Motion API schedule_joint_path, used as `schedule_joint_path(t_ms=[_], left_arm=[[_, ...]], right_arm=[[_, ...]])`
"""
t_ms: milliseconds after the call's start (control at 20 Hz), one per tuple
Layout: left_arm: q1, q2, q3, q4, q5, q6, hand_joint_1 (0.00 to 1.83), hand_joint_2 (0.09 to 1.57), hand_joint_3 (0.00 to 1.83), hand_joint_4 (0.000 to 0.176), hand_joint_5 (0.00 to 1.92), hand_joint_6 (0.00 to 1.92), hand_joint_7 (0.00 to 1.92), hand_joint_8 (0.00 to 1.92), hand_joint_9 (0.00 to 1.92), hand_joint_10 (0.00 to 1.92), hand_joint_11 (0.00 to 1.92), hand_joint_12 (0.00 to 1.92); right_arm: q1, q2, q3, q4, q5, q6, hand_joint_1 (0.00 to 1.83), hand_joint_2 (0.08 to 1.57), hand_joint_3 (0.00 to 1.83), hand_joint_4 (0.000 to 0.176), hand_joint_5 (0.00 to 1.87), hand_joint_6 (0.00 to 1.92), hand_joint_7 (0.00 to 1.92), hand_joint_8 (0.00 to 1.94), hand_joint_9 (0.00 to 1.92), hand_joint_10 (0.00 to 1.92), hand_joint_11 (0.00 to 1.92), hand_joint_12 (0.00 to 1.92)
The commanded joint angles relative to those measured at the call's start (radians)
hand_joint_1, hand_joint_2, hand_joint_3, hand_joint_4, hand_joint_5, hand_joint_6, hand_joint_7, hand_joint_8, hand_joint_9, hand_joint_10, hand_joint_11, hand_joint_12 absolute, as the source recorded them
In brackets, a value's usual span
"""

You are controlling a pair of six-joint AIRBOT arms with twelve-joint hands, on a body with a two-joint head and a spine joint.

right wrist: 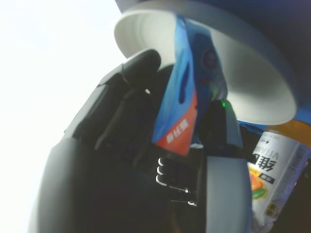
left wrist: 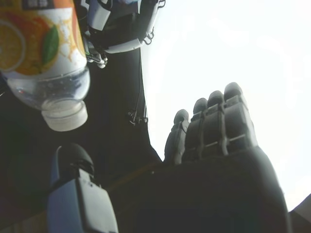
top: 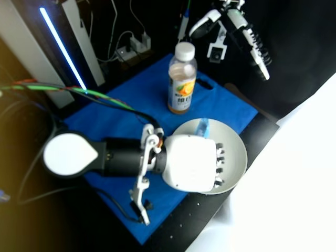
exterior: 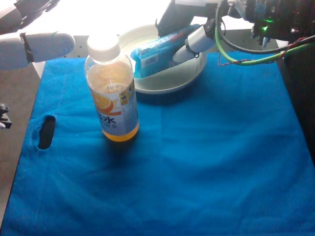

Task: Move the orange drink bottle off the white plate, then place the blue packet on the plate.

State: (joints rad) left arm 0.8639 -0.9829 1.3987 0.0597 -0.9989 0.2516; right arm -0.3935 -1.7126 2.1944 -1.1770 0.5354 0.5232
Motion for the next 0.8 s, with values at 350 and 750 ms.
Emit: schedule_joint_path(t_ms=[350,750], left_arm=[[-0.015,-0.006,-0.002,-0.037,-0.117,-0.008,0.28,0.83,0.0,0.095,0.0,0.0,0.0,0.0,0.01,0.0,0.02,0.01],[-0.013,-0.004,0.001,-0.037,-0.108,-0.01,0.32,0.83,0.0,0.086,0.0,0.0,0.0,0.0,0.0,0.0,0.01,0.01]], right_arm=[[0.008,-0.015,0.018,0.075,0.051,0.008,1.02,0.92,0.0,0.0,0.46,0.0,0.53,0.0,0.54,0.0,0.24,0.76],[0.008,0.003,0.016,0.124,0.114,0.016,0.83,0.69,0.0,0.176,0.01,0.0,0.05,0.01,0.01,0.0,0.0,0.26]])
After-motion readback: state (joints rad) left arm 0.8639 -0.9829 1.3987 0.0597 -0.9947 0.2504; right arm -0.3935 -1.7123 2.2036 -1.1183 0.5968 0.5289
